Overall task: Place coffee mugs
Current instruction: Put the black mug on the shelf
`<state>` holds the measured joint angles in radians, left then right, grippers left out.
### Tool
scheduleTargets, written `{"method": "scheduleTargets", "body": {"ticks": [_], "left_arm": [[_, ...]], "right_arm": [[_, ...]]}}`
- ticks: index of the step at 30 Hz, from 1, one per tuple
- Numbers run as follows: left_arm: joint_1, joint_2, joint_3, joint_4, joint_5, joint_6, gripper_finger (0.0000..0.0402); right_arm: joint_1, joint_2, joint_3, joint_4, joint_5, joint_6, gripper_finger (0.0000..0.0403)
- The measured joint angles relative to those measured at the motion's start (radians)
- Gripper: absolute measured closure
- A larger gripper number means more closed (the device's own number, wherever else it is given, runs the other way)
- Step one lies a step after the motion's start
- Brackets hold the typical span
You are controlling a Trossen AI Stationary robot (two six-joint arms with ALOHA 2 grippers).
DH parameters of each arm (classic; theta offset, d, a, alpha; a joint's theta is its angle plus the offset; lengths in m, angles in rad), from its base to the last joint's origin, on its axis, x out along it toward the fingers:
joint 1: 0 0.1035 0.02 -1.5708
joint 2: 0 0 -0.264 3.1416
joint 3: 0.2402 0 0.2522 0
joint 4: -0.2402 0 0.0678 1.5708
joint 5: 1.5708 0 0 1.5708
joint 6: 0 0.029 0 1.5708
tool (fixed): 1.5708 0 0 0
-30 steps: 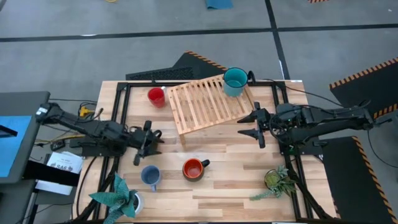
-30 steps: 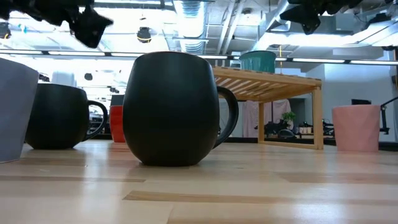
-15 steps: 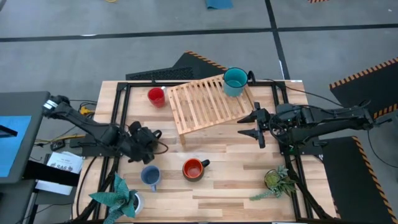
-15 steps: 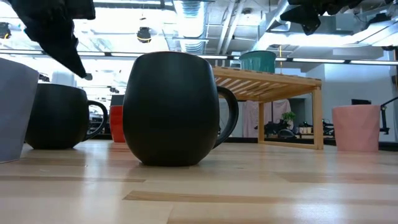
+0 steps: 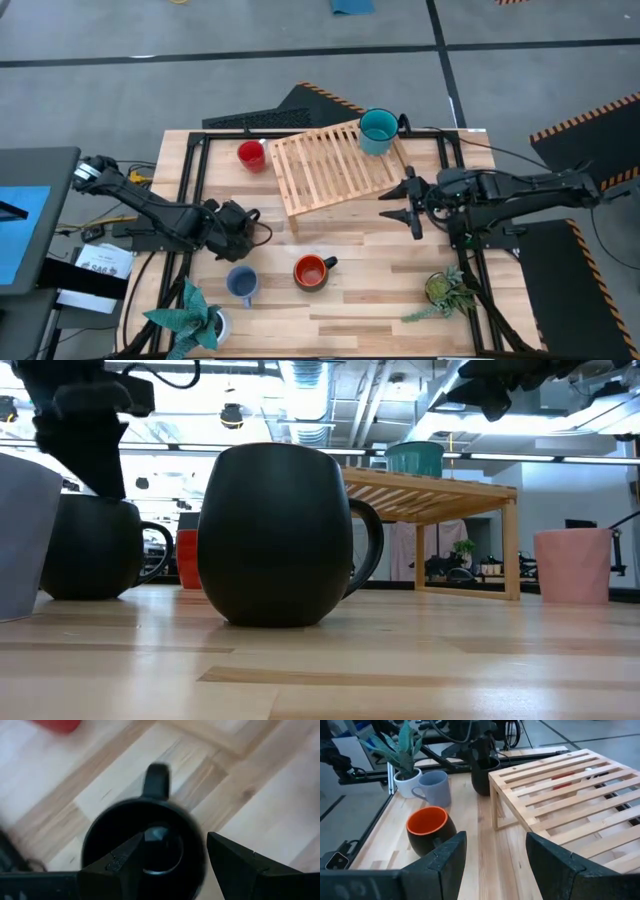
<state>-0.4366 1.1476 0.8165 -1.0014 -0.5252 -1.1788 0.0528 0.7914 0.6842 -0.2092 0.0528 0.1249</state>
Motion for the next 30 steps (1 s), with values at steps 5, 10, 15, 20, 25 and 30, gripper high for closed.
{"method": "scheduleTargets", "body": {"ticks": [5, 10, 15, 20, 25, 30], "left_arm": [[0.000, 0.005, 0.000, -0.025, 0.024, -0.039, 0.0203], [0.000, 0.005, 0.000, -0.020, 0.022, -0.076, 0.0203], [-0.001, 0.031, 0.000, -0.009, 0.050, -0.069, 0.0203], [0.000, 0.122, 0.000, 0.013, 0.098, -0.051, 0.0203], [0.000, 0.197, 0.000, 0.014, 0.208, -0.034, 0.0203], [0.001, 0.215, 0.000, 0.013, 0.241, -0.003, 0.0219]], "right_arm": [[0.000, 0.024, 0.000, 0.019, 0.000, 0.000, 0.0170], [-0.002, 0.027, 0.001, 0.026, 0.000, 0.000, 0.0170], [-0.002, 0.027, 0.001, 0.024, 0.000, 0.000, 0.0170], [-0.002, 0.027, 0.001, 0.026, 0.000, 0.006, 0.0170], [-0.003, 0.025, 0.001, 0.030, 0.000, 0.002, 0.0170], [-0.003, 0.025, 0.001, 0.031, 0.000, 0.001, 0.0170]]}}
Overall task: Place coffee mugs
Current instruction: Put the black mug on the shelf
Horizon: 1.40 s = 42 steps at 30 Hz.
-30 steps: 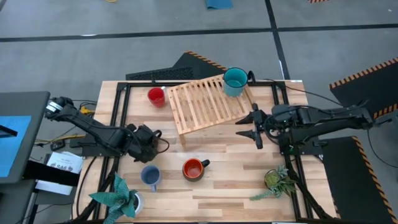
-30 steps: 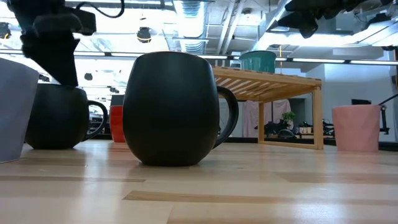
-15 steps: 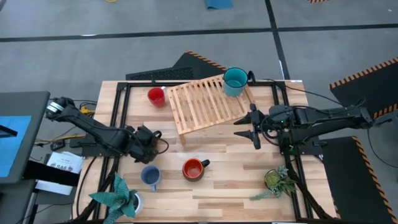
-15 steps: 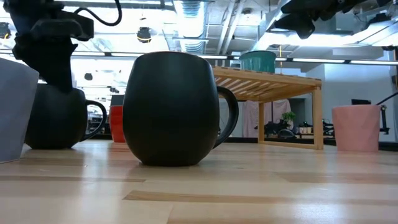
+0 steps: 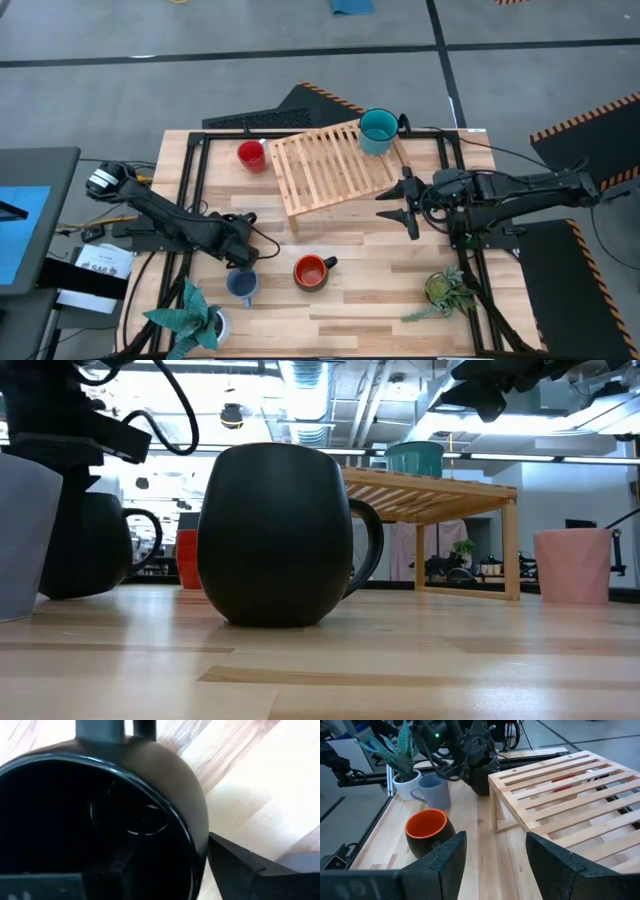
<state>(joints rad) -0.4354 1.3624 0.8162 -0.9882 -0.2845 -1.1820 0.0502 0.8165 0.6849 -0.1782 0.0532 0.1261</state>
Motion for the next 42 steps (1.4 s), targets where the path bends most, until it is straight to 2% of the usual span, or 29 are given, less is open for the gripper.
{"method": "scheduleTargets", "body": {"ticks": [4, 9, 14, 19, 22, 25, 29, 34, 38, 42], "left_arm": [[0.012, -0.013, 0.000, -0.007, -0.014, 0.004, 0.0274], [0.032, -0.042, 0.030, -0.041, -0.047, 0.063, 0.0381], [0.036, -0.080, 0.177, -0.172, -0.159, 0.149, 0.0390], [0.047, -0.074, 0.453, -0.330, -0.243, 0.265, 0.0394], [0.093, -0.054, 0.625, -0.344, -0.334, 0.433, 0.0395], [0.185, -0.005, 0.778, -0.295, -0.355, 0.641, 0.0395], [0.345, 0.112, 0.954, -0.263, -0.276, 0.876, 0.0396], [0.517, 0.301, 1.135, -0.200, -0.079, 1.089, 0.0396], [0.611, 0.435, 1.256, -0.151, 0.067, 1.186, 0.0397], [0.669, 0.546, 1.346, -0.151, 0.139, 1.217, 0.0397]], "right_arm": [[0.000, 0.000, 0.000, 0.001, 0.000, -0.002, 0.0170], [0.000, 0.000, 0.000, 0.007, 0.000, -0.003, 0.0170], [0.000, 0.000, 0.000, 0.012, 0.000, -0.003, 0.0170], [0.000, 0.000, 0.000, 0.019, 0.000, -0.003, 0.0170], [0.000, 0.000, 0.000, 0.031, 0.000, -0.003, 0.0170], [0.000, 0.000, 0.000, 0.043, 0.000, -0.003, 0.0170], [0.000, 0.000, 0.000, 0.048, 0.000, -0.003, 0.0170], [0.000, 0.000, 0.000, 0.047, 0.000, -0.003, 0.0170], [0.000, 0.000, 0.000, 0.045, 0.000, -0.004, 0.0170], [0.000, 0.000, 0.000, 0.042, 0.000, -0.004, 0.0170]]}}
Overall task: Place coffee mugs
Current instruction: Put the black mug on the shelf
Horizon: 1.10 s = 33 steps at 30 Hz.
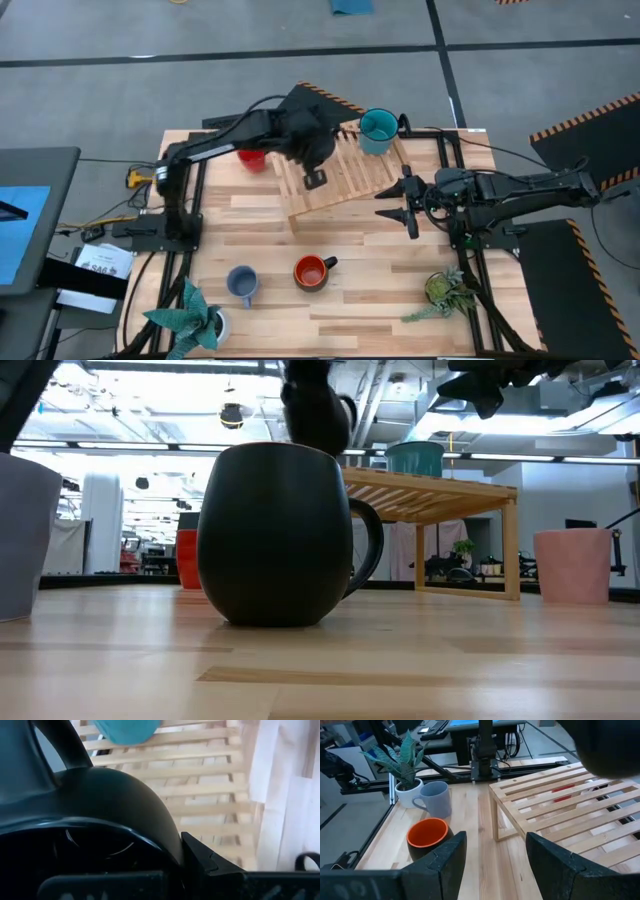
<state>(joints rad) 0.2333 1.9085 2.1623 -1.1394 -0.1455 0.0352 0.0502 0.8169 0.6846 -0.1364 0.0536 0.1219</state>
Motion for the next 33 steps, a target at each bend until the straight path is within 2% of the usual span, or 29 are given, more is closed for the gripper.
{"method": "scheduleTargets", "body": {"ticks": [4, 17, 22, 33], "left_arm": [[0.031, 0.063, 0.059, 0.025, 0.035, 0.020, 0.0397], [0.109, 0.135, 0.061, 0.087, 0.162, 0.032, 0.0393], [0.133, 0.166, 0.062, 0.119, 0.242, 0.046, 0.0392], [0.141, 0.173, 0.062, 0.176, 0.236, 0.088, 0.0386]], "right_arm": [[0.000, 0.000, 0.000, 0.000, 0.000, 0.000, 0.0170], [0.000, 0.001, 0.000, 0.003, 0.000, 0.001, 0.0170], [0.000, 0.001, 0.000, 0.006, 0.000, 0.001, 0.0170], [0.000, 0.001, 0.000, 0.003, 0.000, 0.002, 0.0170]]}}
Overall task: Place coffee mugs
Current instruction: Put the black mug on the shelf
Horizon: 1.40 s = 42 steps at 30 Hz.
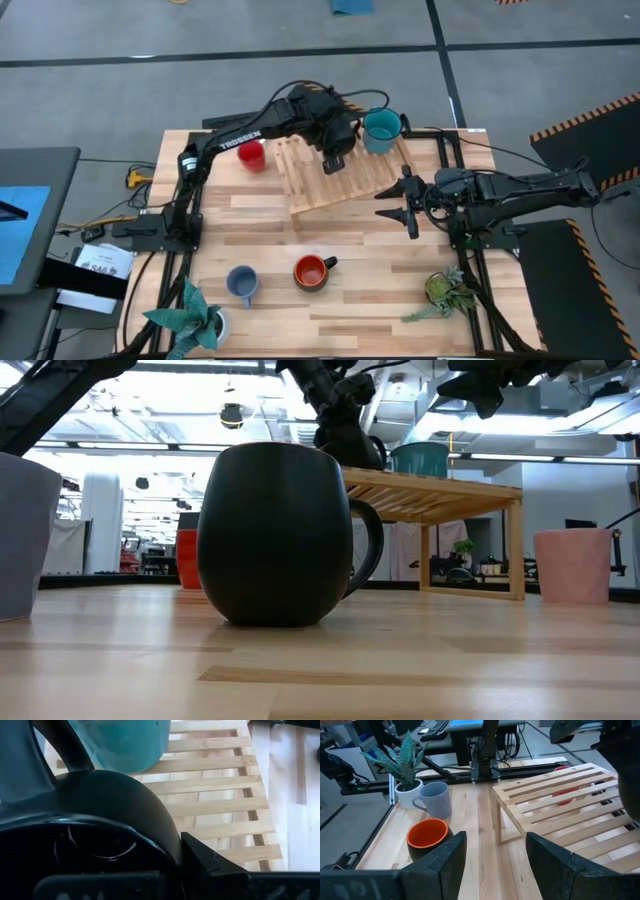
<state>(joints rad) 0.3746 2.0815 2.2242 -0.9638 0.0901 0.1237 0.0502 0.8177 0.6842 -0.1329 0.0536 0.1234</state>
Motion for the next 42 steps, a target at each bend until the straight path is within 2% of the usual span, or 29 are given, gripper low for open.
{"method": "scheduleTargets", "body": {"ticks": [26, 42], "left_arm": [[0.006, -0.001, 0.000, 0.053, -0.012, 0.029, 0.0295], [0.006, -0.002, 0.000, 0.112, -0.020, 0.038, 0.0289]], "right_arm": [[0.000, 0.000, 0.000, 0.000, 0.000, 0.000, 0.0170], [0.000, 0.000, 0.000, 0.000, 0.000, 0.000, 0.0170]]}}
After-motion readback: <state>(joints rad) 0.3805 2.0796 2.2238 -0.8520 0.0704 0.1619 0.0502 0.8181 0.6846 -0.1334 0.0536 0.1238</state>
